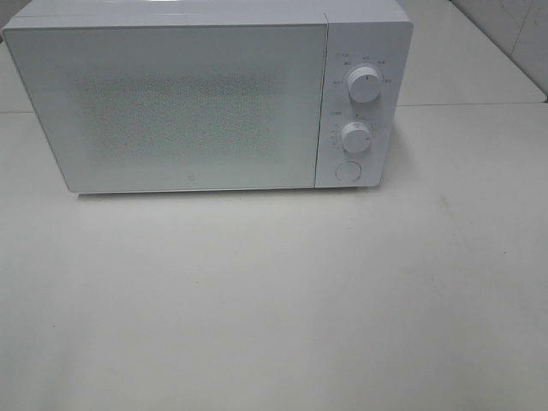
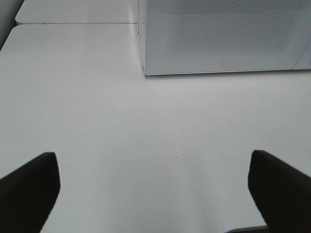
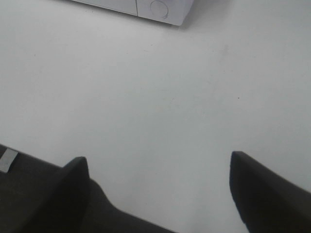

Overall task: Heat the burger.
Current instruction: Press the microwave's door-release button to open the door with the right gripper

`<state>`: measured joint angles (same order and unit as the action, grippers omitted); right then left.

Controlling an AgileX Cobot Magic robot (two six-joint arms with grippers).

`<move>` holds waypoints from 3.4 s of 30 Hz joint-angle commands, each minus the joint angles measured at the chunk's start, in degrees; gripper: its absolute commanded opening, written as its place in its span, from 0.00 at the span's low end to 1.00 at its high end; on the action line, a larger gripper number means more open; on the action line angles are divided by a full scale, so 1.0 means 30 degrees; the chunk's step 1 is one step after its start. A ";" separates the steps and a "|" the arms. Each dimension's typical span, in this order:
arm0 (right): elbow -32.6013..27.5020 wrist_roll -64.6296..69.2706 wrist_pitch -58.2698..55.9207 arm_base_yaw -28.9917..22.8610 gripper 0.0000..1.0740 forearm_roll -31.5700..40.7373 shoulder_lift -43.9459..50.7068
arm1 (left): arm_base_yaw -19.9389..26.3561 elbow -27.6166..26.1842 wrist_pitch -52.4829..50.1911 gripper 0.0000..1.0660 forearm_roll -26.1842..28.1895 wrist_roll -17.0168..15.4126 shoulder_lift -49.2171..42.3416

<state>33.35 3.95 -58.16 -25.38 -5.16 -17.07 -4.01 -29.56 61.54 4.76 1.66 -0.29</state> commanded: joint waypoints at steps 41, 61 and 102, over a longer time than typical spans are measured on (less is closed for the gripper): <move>-0.0573 0.0134 0.1203 0.6494 0.71 0.0325 0.5730 | 0.0076 0.0000 -0.0076 0.92 0.0115 0.0076 -0.0057; 0.0076 0.0057 0.9110 0.6494 0.71 0.0325 -0.2578 | 0.0076 0.0000 -0.0076 0.92 0.0115 0.0076 -0.0057; -0.3018 0.2960 2.8304 0.6474 0.00 0.0248 -1.8163 | 0.0076 0.0000 -0.0076 0.92 0.0115 0.0076 -0.0057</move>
<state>26.47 10.54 20.97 -6.36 -4.30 -71.62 -4.01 -29.56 61.54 4.81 1.66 -0.29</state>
